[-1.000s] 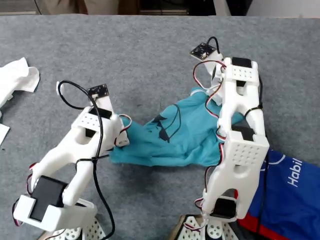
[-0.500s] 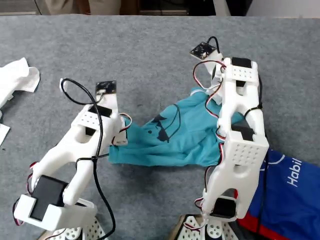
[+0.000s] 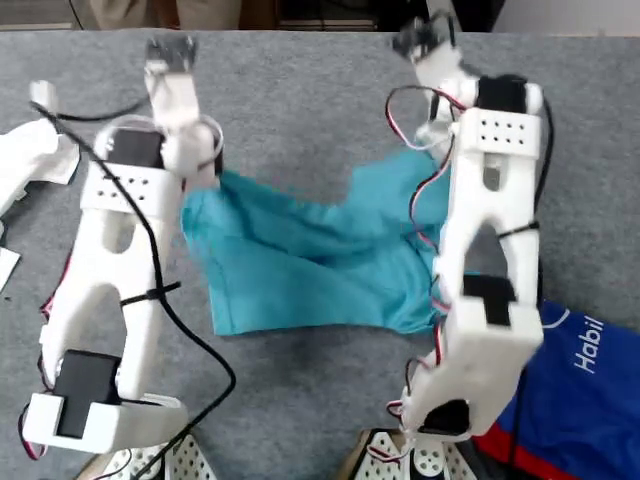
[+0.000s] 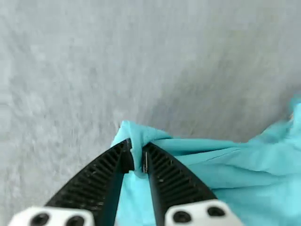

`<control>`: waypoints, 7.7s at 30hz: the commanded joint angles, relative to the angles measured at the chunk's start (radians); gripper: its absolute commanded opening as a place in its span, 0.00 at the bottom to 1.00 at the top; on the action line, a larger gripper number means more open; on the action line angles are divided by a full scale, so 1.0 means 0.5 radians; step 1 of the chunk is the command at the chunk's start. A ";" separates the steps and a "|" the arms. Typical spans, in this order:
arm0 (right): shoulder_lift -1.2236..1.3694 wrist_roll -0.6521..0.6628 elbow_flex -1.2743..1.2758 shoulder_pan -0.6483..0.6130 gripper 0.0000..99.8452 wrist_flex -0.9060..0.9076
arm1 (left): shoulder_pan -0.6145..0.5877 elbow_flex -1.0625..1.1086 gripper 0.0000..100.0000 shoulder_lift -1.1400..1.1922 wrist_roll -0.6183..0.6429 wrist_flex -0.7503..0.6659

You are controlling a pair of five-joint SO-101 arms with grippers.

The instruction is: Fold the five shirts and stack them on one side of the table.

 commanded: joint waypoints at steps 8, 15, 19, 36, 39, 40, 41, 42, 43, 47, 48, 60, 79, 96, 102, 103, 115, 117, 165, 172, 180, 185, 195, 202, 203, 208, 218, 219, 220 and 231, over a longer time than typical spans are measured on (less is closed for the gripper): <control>-0.738 -0.341 -0.934 -0.051 0.00 -0.015 | -0.037 -1.402 0.02 -0.020 0.215 0.470; -0.769 -0.365 -1.493 -0.051 0.00 -0.028 | -0.417 -2.108 0.02 -0.023 0.313 0.620; -0.833 -0.512 -1.818 -0.051 0.00 -0.034 | -0.611 -2.369 0.02 -0.026 0.310 0.641; -1.281 -0.525 -1.944 -0.060 0.00 -0.040 | -0.712 -2.897 0.02 -0.106 0.132 1.019; -1.358 -0.522 -1.941 -0.060 0.00 -0.064 | -0.733 -2.746 0.02 -0.253 0.132 1.019; -1.373 -0.522 -1.941 -0.060 0.00 -0.098 | -0.733 -2.658 0.02 -0.318 0.132 1.019; -1.382 -0.522 -1.941 -0.054 0.00 -0.141 | -0.733 -2.550 0.02 -0.391 0.132 1.019; -1.382 -0.519 -1.941 -0.051 0.00 -0.184 | -0.733 -2.421 0.02 -0.468 0.132 1.019; -1.382 -0.500 -1.941 -0.051 0.00 -0.215 | -0.733 -2.277 0.02 -0.542 0.132 1.019; -1.379 -0.420 -1.935 -0.060 0.00 -0.353 | -0.733 -1.663 0.02 -0.867 0.132 1.016; -1.379 -0.420 -1.910 -0.060 0.00 -0.405 | -0.733 -1.534 0.02 -0.947 0.129 1.013; -1.376 -0.316 -1.327 -0.063 0.01 -0.697 | -0.740 -0.405 0.02 -1.536 0.058 0.746; -1.131 -0.074 1.073 -0.161 0.00 -2.219 | -0.617 0.982 0.02 -0.437 0.064 -1.835; -0.680 -0.218 0.526 -0.118 0.00 -1.390 | -0.601 -1.562 0.02 1.201 0.025 -0.258; -0.784 0.028 0.520 -0.146 0.00 -1.031 | -0.451 -1.823 0.02 1.364 -0.338 0.301; -0.796 0.077 0.520 -0.152 0.00 -0.979 | -0.411 -1.823 0.02 1.379 -0.436 0.374; -1.254 0.242 0.717 -0.265 0.00 -0.362 | -0.506 -1.823 0.02 1.410 -0.672 0.819; -1.404 0.242 0.916 -0.287 0.00 -0.381 | -0.549 -1.820 0.02 1.410 -0.678 0.899; -3.432 0.377 3.531 -0.222 0.00 -0.150 | -0.733 -0.061 0.02 1.088 -1.096 0.239; -3.485 0.494 3.577 -0.345 0.00 -0.071 | -0.752 -0.077 0.02 1.088 -1.102 0.273; -3.485 0.746 3.638 -0.351 0.01 -0.003 | -0.721 -0.169 0.03 1.088 -0.807 0.242; -3.500 0.825 3.656 -0.342 0.14 0.031 | -0.700 -0.298 0.17 1.079 -0.770 0.359; -3.497 0.856 3.460 -0.336 0.19 -0.009 | -0.733 -0.371 0.10 0.867 -0.801 0.411; -3.159 0.629 3.300 -0.348 0.02 -0.608 | -0.614 -0.540 0.02 0.790 -0.255 0.313; -3.043 0.565 3.227 -0.348 0.01 -0.666 | -0.574 -0.546 0.02 0.824 -0.193 0.249; -2.343 0.328 2.852 -0.351 0.01 -0.957 | -0.411 -0.562 0.02 1.063 0.049 -0.046; -1.054 0.092 2.097 -0.545 0.01 -1.056 | -0.362 -0.546 0.02 1.300 0.068 -0.273; -0.931 0.089 2.021 -0.548 0.01 -1.089 | -0.387 -0.555 0.02 1.321 0.068 -0.295; -0.796 0.061 1.944 -0.545 0.01 -1.117 | -0.414 -0.562 0.02 1.343 0.071 -0.316; 0.253 -0.132 1.192 -0.336 0.01 -1.049 | -0.614 -0.565 0.02 1.585 0.061 -0.239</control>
